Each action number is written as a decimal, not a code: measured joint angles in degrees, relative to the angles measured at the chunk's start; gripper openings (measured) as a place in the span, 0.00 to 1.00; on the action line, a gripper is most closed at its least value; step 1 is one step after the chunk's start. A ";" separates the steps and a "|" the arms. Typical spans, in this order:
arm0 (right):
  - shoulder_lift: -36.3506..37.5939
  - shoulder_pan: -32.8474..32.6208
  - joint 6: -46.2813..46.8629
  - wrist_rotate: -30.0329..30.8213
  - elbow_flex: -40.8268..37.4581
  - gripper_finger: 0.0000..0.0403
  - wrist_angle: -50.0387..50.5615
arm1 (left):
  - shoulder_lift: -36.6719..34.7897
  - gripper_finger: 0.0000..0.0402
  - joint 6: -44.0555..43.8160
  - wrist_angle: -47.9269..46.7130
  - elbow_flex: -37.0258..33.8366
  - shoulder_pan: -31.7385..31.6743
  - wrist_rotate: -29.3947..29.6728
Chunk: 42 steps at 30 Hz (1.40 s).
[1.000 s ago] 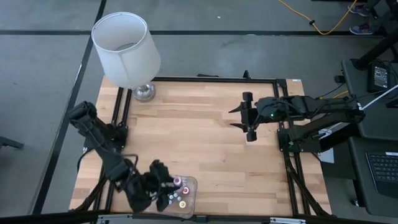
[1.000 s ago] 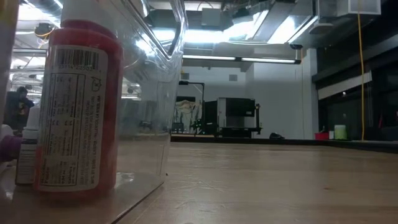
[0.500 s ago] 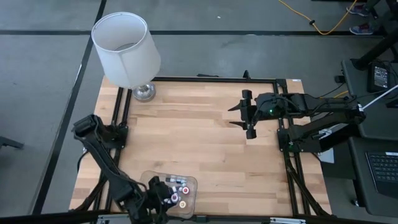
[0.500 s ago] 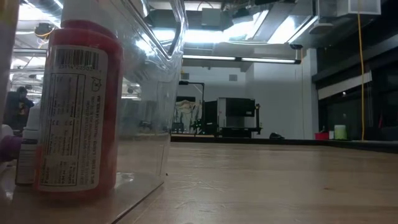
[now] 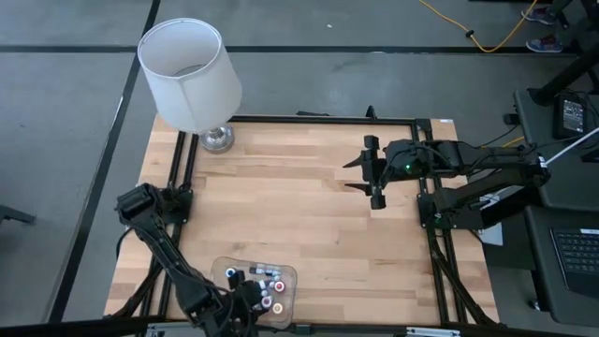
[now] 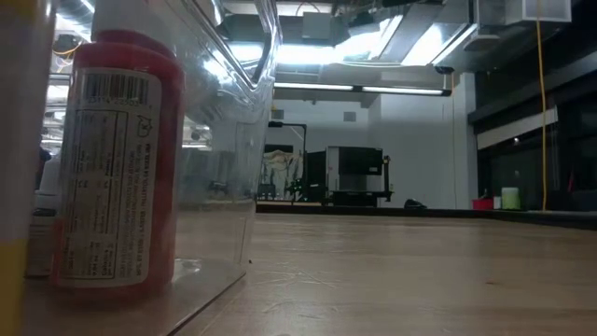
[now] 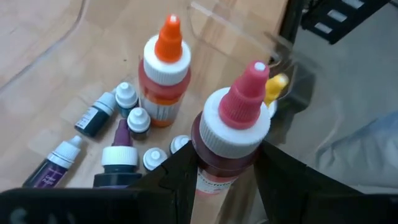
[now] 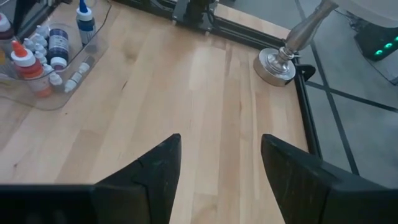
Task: Pick & Place food coloring
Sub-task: Put the large pink food coloring bottle into the bin, then return to Home Position
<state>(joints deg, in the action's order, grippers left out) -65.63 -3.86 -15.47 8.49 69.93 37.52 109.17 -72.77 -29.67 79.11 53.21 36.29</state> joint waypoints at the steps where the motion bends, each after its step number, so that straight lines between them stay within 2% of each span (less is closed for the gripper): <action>1: 0.00 0.00 0.00 -0.02 0.00 0.55 0.04 | 0.53 0.34 0.00 -0.03 0.00 0.00 -0.01; 12: 0.00 0.00 0.01 -0.19 0.00 0.55 0.04 | 1.60 0.35 2.93 0.10 0.00 -0.07 -0.37; 22: 0.00 0.00 -0.01 -0.15 0.00 0.55 0.04 | 1.55 0.49 5.02 2.54 0.00 -0.07 -3.01; 27: 0.00 0.00 -0.01 -0.15 0.00 0.55 0.04 | 0.90 0.51 6.07 2.02 0.11 -0.10 -3.33; 35: 0.00 0.00 0.46 -0.15 0.00 0.55 0.07 | -8.94 0.51 10.89 -8.94 0.79 -0.97 -1.83; 42: 0.00 -0.01 1.89 -0.13 0.00 0.55 0.29 | -21.67 0.51 14.54 -18.41 0.81 -3.26 3.67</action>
<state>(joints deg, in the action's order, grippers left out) -65.63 -3.86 -13.59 8.36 69.93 37.81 87.50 -58.23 -48.07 79.92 49.95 39.96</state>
